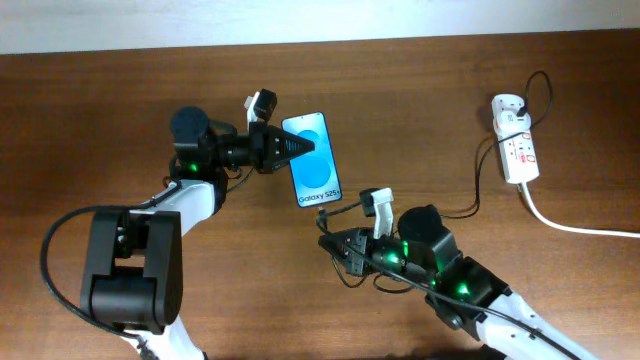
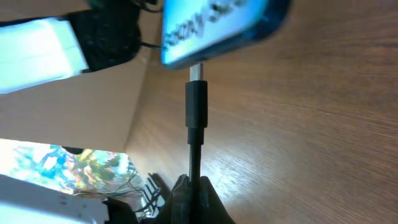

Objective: Plug charger to phone and switch on socket
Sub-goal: 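Align the plug under the phone port held by the left gripper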

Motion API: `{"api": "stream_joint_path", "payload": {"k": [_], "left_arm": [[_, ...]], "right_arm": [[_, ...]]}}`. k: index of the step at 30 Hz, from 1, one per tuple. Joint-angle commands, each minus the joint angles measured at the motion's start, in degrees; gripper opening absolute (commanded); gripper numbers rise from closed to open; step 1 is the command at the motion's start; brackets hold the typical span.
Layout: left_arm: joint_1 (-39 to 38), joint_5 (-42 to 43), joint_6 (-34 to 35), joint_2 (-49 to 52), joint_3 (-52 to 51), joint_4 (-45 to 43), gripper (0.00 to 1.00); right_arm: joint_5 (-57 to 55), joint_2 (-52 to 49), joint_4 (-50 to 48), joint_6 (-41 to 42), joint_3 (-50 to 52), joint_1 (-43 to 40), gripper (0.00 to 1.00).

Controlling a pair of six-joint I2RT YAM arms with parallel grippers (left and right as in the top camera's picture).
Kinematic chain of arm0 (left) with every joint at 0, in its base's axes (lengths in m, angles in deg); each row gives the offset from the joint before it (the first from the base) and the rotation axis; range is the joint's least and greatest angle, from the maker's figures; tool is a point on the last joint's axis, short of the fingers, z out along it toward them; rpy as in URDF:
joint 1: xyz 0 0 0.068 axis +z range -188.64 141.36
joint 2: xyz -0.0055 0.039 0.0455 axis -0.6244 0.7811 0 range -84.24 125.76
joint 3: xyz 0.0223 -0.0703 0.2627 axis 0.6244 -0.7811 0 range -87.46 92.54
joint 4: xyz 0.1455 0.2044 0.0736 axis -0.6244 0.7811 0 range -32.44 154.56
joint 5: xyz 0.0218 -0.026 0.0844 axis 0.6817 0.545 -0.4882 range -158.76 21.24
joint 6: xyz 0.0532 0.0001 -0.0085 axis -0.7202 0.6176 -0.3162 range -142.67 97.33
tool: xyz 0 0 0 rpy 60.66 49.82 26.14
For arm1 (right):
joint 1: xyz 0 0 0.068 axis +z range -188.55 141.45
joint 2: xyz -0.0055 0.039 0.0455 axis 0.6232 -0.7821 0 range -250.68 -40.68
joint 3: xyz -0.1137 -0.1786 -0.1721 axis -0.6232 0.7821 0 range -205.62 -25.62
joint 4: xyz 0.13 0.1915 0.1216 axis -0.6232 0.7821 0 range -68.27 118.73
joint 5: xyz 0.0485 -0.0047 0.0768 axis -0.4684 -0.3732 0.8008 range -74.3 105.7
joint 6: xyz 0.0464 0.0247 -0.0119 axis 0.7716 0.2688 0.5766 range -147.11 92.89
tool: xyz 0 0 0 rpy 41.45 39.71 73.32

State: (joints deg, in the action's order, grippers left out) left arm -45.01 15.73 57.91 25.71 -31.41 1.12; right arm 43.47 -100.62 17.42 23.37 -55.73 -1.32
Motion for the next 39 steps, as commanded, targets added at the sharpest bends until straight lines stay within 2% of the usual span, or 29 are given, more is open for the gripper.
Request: {"api": "stream_joint_path", "payload": {"k": [1,18,21,39], "left_arm": [[0.2,0.4,-1.2,0.0,1.0,-0.6,0.0],[0.1,1.6,-0.2,0.0,1.0,-0.5,0.0],[0.1,1.2,1.7,0.0,1.0,-0.5,0.0],[-0.2,-1.4,2.0,0.0,1.0,-0.5,0.0]], "right_arm": [[0.5,1.2,0.7,-1.0,-0.9,0.3,0.04],[-2.1,1.1,0.8,-0.9,-0.9,0.3,0.04],[-2.1,1.1,0.6,-0.9,-0.9,0.3,0.04],[-2.1,-1.0,-0.5,1.3,-0.9,0.3,0.04]]}}
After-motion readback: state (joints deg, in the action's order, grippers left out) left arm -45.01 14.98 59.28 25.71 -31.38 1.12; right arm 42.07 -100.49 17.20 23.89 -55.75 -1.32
